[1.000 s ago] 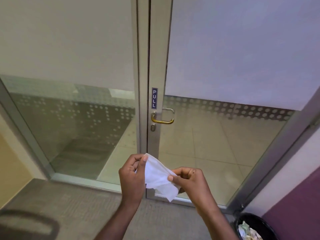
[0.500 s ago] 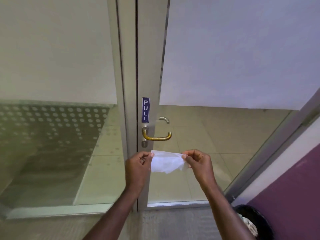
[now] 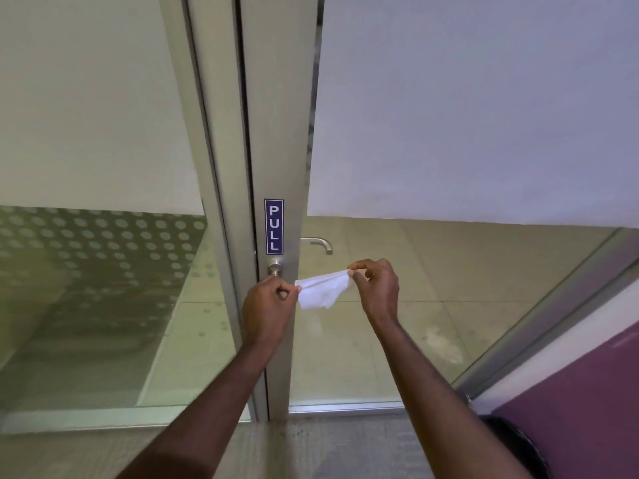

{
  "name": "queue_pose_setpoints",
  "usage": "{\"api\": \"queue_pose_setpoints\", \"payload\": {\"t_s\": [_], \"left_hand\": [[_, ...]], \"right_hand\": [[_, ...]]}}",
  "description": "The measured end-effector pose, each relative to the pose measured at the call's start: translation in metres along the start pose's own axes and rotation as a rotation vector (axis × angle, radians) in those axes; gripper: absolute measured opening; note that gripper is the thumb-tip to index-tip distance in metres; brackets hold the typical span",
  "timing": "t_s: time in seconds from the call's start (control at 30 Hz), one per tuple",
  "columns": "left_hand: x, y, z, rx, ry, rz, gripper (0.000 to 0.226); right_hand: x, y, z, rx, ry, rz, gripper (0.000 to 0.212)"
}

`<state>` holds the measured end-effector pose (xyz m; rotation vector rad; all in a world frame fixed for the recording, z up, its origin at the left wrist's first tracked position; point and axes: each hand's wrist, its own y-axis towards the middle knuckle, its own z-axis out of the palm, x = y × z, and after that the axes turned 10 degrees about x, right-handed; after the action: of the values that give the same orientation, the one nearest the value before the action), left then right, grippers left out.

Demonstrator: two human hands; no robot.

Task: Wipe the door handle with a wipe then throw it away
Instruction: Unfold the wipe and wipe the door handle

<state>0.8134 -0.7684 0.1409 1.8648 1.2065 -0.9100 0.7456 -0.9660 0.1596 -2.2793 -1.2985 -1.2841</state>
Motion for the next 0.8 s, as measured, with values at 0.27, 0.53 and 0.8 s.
{"api": "queue_pose_setpoints", "payload": {"t_s": [0.27, 0.53, 0.8], "left_hand": [[-0.011, 0.012, 0.017, -0.055, 0.13, -0.077, 0.021], [-0.007, 0.014, 0.014, -0.064, 0.262, -0.009, 0.013], [0.015, 0.03, -0.035, -0.082, 0.575, 0.564, 0.059]], "right_hand": [[-0.012, -0.012, 0.013, -0.077, 0.177, -0.175, 0.02], [-0.011, -0.004, 0.029, 0.245, -0.386, -0.657, 0.016], [-0.007, -0.004, 0.031, 0.254, -0.525, -0.716, 0.019]]}}
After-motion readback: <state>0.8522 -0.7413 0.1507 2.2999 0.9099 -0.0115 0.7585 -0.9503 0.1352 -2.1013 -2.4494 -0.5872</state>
